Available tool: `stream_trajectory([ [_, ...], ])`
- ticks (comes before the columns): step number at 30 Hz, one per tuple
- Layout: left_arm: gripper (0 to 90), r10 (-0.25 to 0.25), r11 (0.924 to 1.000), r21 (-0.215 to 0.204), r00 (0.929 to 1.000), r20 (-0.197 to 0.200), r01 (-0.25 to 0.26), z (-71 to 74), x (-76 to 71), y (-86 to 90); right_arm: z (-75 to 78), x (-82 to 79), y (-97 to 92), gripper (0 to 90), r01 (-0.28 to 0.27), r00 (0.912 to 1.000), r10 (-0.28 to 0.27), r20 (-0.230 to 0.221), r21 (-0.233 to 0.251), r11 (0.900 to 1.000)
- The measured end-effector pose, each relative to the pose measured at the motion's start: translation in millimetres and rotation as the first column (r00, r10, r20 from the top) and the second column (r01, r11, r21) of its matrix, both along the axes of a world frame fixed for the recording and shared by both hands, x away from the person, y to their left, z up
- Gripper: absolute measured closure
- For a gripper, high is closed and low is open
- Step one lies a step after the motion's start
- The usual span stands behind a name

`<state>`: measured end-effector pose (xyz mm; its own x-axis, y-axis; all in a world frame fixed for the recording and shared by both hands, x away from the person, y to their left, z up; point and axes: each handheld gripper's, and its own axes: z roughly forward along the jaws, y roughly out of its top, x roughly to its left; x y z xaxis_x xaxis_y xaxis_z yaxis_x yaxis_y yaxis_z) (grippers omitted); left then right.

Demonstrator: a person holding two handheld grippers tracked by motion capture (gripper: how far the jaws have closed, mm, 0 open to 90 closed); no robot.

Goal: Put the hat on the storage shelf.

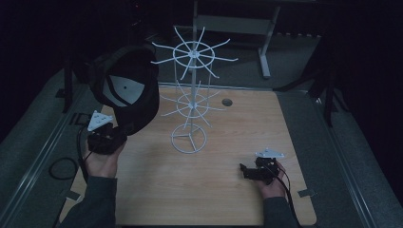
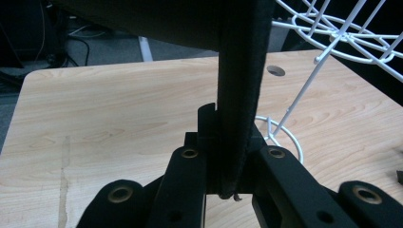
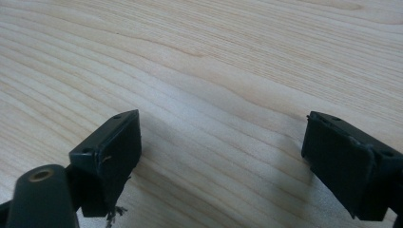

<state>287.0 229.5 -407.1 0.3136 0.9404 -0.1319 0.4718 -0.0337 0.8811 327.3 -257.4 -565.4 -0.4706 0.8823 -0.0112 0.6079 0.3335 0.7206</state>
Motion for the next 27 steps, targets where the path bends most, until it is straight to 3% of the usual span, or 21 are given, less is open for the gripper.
stream_trajectory([
  [27,86.0,0.013,0.9995,0.027,0.9996,0.024,-0.014,10.1,3.2,-2.7,0.1,0.0,0.0,12.7,0.0,1.0,0.0,-0.001,-0.001,1.0],
])
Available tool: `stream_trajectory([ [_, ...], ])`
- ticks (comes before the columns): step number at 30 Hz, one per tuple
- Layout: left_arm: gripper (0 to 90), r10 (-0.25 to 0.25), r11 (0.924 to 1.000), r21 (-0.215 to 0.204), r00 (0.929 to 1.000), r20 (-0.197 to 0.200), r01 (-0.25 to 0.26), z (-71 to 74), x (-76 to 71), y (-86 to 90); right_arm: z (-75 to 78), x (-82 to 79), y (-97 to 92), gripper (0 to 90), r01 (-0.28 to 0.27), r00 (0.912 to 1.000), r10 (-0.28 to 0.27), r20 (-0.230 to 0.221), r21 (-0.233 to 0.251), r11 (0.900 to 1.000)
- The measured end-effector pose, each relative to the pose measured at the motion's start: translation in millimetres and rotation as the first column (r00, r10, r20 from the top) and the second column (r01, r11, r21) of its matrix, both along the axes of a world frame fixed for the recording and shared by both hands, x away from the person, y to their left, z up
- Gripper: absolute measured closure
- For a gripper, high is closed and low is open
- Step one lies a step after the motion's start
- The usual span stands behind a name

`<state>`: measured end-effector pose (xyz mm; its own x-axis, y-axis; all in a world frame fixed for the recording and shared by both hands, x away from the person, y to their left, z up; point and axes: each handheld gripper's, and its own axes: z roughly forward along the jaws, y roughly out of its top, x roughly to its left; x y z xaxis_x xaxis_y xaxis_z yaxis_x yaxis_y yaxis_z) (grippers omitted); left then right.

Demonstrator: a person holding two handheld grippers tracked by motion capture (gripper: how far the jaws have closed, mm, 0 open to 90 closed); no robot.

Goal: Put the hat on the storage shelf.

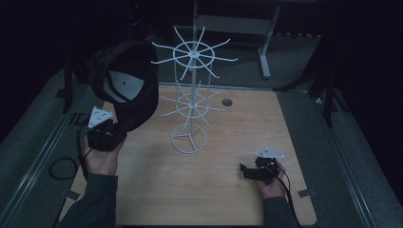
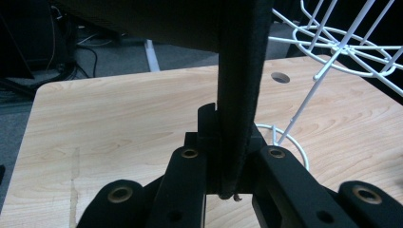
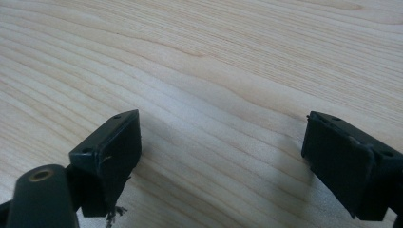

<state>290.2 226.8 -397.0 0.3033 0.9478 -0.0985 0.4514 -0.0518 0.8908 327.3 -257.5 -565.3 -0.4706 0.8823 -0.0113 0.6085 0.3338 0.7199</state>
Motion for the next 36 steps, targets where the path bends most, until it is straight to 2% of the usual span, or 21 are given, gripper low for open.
stream_trajectory([
  [13,86.0,-0.001,1.0,0.006,1.0,0.006,0.001,3.9,2.9,-3.0,0.0,-0.1,0.1,12.7,0.001,1.0,-0.001,-0.001,0.001,1.0],
  [36,86.0,0.005,0.9988,0.048,0.9997,0.025,-0.006,10.7,6.9,-11.5,0.0,-0.1,0.1,12.7,0.001,1.0,-0.001,-0.001,0.001,1.0],
])
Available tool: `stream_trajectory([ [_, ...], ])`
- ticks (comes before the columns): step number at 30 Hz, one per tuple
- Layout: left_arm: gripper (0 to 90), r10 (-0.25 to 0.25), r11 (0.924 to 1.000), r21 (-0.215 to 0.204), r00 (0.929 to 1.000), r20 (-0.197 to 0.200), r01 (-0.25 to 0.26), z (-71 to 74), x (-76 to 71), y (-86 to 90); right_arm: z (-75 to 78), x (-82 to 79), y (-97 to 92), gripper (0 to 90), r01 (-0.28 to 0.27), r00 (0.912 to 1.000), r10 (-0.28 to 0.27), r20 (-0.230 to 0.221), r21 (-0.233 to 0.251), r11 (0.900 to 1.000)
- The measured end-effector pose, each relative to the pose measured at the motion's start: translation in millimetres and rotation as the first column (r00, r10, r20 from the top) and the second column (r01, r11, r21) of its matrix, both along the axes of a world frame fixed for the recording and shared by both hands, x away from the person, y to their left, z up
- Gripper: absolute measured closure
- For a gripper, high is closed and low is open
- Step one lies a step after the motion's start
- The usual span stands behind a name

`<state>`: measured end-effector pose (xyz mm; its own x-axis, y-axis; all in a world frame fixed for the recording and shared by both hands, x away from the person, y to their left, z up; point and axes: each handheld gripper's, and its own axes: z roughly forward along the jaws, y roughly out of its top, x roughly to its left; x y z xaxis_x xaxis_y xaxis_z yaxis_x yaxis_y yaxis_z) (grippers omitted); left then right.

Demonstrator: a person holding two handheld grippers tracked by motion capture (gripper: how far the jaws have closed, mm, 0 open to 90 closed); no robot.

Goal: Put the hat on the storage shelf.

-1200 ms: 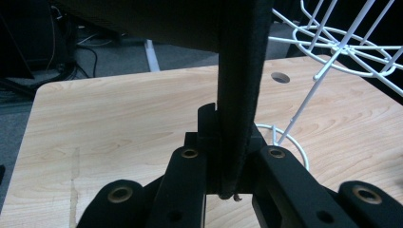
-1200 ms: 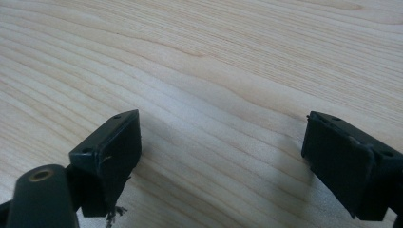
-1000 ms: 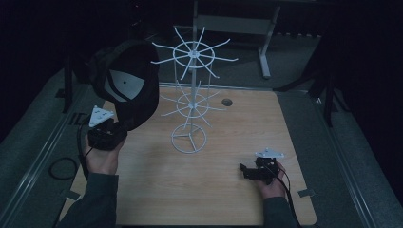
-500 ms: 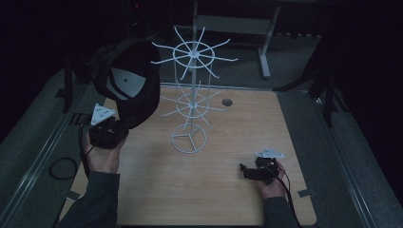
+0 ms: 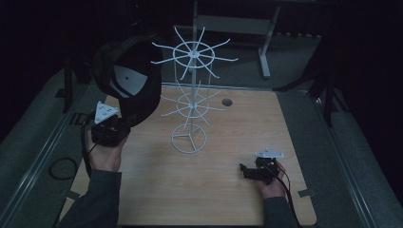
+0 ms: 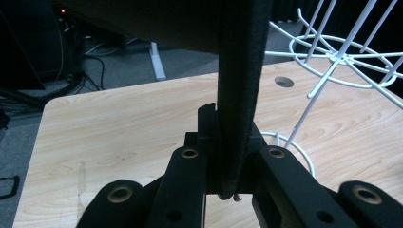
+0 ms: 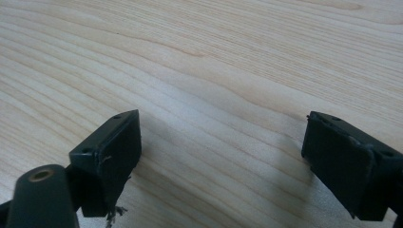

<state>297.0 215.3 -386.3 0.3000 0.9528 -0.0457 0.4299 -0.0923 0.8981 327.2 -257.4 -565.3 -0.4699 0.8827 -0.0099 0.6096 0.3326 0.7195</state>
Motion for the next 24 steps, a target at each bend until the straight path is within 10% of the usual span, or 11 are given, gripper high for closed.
stream_trajectory([
  [24,86.0,0.027,0.9954,0.091,0.9992,0.03,-0.029,2.8,2.8,-11.8,0.0,0.0,0.0,12.7,0.0,1.0,0.0,0.0,0.001,1.0],
])
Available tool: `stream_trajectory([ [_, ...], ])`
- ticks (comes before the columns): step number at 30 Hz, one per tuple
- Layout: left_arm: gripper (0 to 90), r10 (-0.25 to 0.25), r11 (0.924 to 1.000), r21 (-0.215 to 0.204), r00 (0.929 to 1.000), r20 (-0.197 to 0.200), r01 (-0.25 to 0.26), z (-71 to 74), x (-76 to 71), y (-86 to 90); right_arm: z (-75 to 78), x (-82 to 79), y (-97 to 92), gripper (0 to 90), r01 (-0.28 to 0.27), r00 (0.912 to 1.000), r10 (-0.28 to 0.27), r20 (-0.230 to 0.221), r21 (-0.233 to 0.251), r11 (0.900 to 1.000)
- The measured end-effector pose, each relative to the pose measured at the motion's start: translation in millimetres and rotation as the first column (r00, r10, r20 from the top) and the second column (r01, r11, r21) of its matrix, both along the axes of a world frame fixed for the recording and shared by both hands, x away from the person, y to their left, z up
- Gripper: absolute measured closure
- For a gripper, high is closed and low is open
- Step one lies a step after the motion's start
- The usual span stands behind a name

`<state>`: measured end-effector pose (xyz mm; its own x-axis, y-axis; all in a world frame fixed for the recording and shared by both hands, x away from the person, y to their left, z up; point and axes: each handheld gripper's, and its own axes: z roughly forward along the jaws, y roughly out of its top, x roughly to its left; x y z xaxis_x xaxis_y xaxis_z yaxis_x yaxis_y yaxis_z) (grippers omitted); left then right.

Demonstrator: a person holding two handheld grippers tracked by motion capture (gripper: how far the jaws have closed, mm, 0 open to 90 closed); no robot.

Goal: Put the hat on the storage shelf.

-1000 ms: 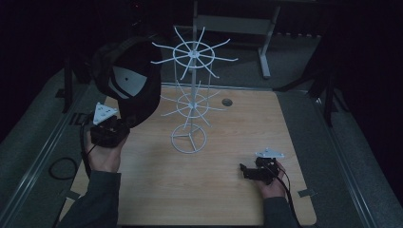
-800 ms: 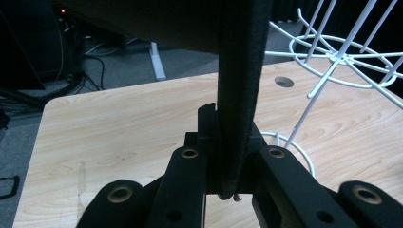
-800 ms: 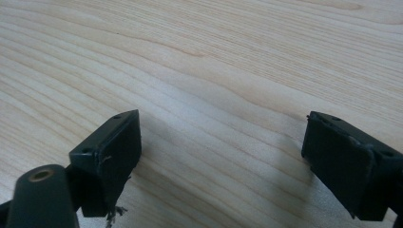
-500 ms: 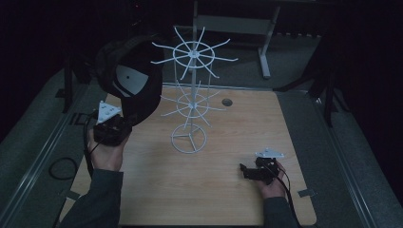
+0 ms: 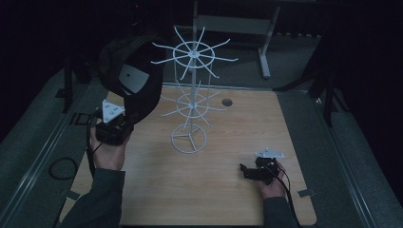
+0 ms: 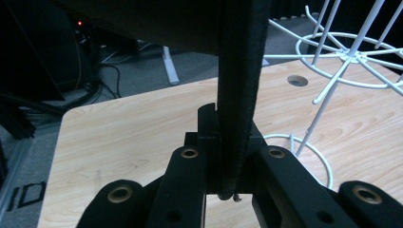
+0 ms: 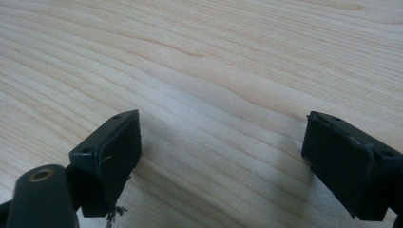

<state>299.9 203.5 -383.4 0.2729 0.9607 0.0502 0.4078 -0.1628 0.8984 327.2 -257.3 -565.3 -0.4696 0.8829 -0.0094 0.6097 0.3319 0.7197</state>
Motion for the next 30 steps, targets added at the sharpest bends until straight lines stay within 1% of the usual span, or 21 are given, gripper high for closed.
stream_trajectory([
  [6,86.0,0.014,0.9992,0.038,0.9999,0.007,-0.015,-1.0,0.0,-2.9,0.0,0.0,0.0,12.7,0.0,1.0,0.0,0.0,0.0,1.0],
  [12,86.0,0.016,0.9988,0.046,0.9998,0.011,-0.016,-1.9,-0.5,-4.3,0.0,0.0,0.0,12.7,0.0,1.0,0.0,0.0,0.0,1.0],
  [22,86.0,0.009,0.9988,0.048,0.9999,0.011,-0.009,-3.5,-1.2,-5.6,0.0,0.0,0.0,12.7,0.0,1.0,0.0,0.0,0.0,1.0],
  [27,86.0,0.001,0.999,0.045,0.9999,0.016,-0.002,-4.4,-1.5,-6.4,0.0,0.0,0.0,12.7,0.001,1.0,-0.001,0.0,0.0,1.0],
  [30,86.0,-0.004,0.9986,0.052,0.9998,0.017,0.003,-5.3,-1.3,-7.4,0.0,0.0,0.0,12.7,0.0,1.0,0.0,0.0,0.0,1.0],
])
